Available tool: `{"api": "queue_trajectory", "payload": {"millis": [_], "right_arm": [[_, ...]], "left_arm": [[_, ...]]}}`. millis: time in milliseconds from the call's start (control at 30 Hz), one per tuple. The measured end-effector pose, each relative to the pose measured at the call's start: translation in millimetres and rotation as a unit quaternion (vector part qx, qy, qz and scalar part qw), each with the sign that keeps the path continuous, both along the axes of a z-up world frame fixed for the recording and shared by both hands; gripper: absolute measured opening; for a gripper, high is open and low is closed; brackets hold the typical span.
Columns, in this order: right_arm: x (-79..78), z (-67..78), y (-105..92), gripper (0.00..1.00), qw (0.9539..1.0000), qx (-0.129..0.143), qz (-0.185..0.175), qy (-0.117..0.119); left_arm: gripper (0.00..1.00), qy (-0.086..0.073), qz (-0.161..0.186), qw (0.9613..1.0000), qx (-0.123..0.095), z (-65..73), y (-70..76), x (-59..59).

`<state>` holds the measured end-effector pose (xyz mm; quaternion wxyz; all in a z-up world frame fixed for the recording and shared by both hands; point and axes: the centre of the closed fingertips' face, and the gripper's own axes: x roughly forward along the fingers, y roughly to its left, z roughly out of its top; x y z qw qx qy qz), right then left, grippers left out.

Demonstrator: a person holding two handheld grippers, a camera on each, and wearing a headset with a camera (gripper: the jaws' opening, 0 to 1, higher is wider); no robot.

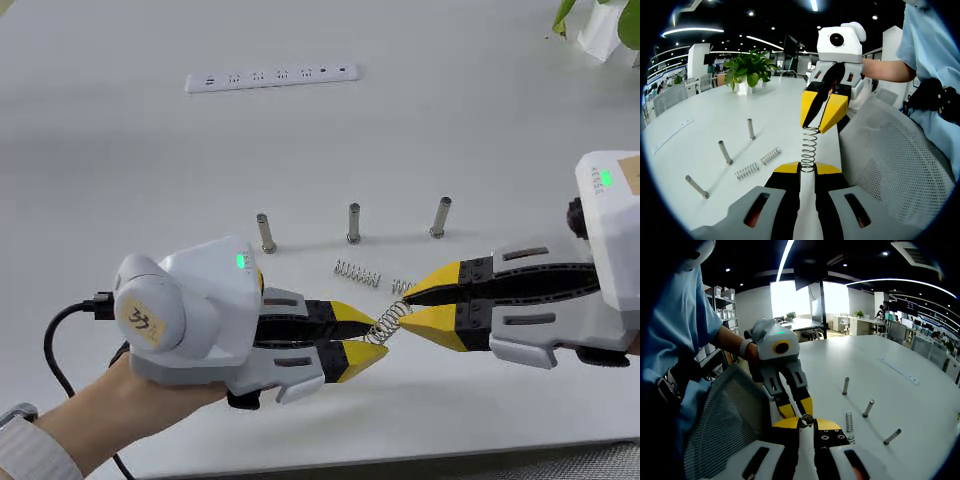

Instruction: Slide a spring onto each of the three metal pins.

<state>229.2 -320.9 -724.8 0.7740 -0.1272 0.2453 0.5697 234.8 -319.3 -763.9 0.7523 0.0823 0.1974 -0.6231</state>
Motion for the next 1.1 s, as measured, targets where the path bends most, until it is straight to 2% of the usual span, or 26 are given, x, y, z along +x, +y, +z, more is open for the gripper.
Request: {"api": "queue_trajectory", "payload": {"millis": [133,200,267,467,633,767,833,1100], "right_arm": [[-0.3,-0.3,0.0,0.08,1.0,-0.004,0.005,-0.003],[-0.7,0.2,1.1,0.17,1.0,-0.004,0.006,-0.003],[2.1,-1.5,0.0,0.24,0.9995,-0.021,0.011,-0.018],[1.4,-6.3,-0.9,0.27,0.9973,-0.055,0.039,-0.03],[-3.2,-9.1,1.8,0.26,0.9925,-0.084,0.083,-0.032],[-3.0,-14.6,-0.3,0.26,0.9865,-0.114,0.111,-0.036],[-1.9,-16.6,-0.9,0.26,0.9836,-0.125,0.123,-0.039],[2.6,-28.0,-1.0,0.23,0.9749,-0.155,0.156,-0.032]], "left_arm": [[0.06,-0.008,-0.008,0.9999,0.009,-0.9,0.7,-0.6],[0.06,-0.009,-0.009,0.9999,0.01,-0.8,1.1,-0.1],[0.06,-0.011,-0.01,0.9997,0.017,-2.7,2.5,0.8],[0.06,-0.017,-0.022,0.9989,0.037,-8.7,5.1,-1.1],[0.06,-0.022,-0.035,0.9979,0.05,-12.7,5.0,-3.9],[0.06,-0.03,-0.042,0.9967,0.063,-16.3,4.6,-4.1],[0.06,-0.04,-0.048,0.9952,0.076,-19.4,5.0,-3.8],[0.06,-0.045,-0.045,0.995,0.078,-18.5,1.7,0.0]]}}
